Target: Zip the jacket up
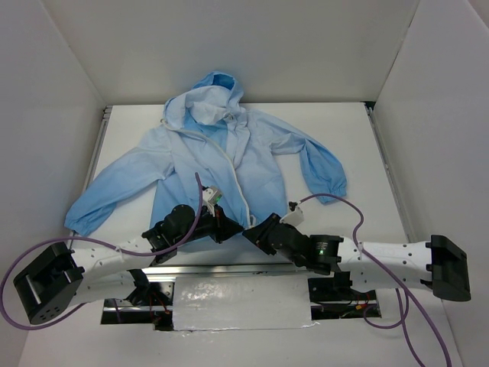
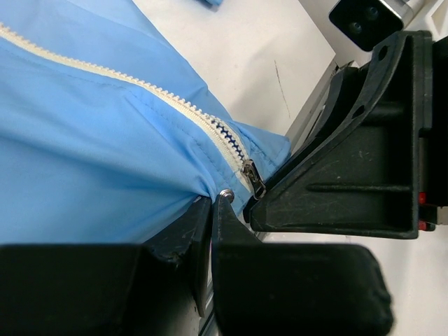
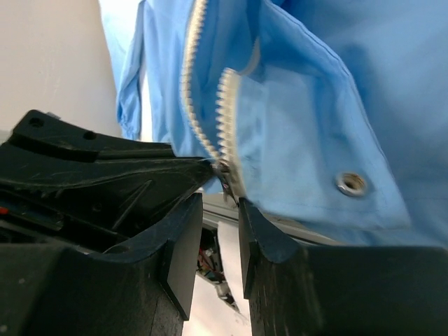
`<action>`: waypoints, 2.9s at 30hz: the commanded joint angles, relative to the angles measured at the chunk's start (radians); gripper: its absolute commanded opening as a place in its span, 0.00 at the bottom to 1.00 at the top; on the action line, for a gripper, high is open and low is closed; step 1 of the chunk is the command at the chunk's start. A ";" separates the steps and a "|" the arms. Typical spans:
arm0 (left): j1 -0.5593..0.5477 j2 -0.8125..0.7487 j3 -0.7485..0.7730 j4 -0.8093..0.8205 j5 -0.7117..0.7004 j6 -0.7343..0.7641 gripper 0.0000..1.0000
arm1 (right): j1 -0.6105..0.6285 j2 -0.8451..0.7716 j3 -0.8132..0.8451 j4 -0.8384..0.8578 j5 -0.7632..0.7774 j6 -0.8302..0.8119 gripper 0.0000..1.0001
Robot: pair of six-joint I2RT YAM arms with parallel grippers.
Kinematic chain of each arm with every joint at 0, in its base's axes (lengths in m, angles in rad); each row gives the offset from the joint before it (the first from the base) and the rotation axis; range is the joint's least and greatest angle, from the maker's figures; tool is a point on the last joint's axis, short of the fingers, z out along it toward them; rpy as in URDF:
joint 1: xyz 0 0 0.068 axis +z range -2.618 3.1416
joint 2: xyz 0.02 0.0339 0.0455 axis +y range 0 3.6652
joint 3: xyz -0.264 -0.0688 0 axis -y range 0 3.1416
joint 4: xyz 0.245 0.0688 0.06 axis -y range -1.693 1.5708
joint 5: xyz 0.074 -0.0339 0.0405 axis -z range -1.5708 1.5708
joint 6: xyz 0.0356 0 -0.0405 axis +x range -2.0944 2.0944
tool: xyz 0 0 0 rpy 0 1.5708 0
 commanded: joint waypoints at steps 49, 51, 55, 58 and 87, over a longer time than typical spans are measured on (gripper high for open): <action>-0.006 0.011 -0.016 0.052 0.088 -0.018 0.00 | -0.150 -0.120 -0.057 0.090 -0.128 -0.151 0.00; -0.014 0.020 -0.020 0.060 0.097 -0.017 0.00 | -0.225 -0.122 -0.079 0.118 -0.210 -0.175 0.00; -0.051 0.022 -0.020 0.036 0.076 -0.004 0.00 | -0.313 -0.090 -0.047 0.167 -0.346 -0.250 0.00; -0.060 0.025 -0.021 0.019 0.064 -0.003 0.00 | -0.391 -0.033 -0.013 0.156 -0.510 -0.278 0.00; -0.178 0.013 -0.059 -0.162 -0.068 -0.017 0.00 | -0.553 0.130 0.222 0.213 -0.606 -0.372 0.00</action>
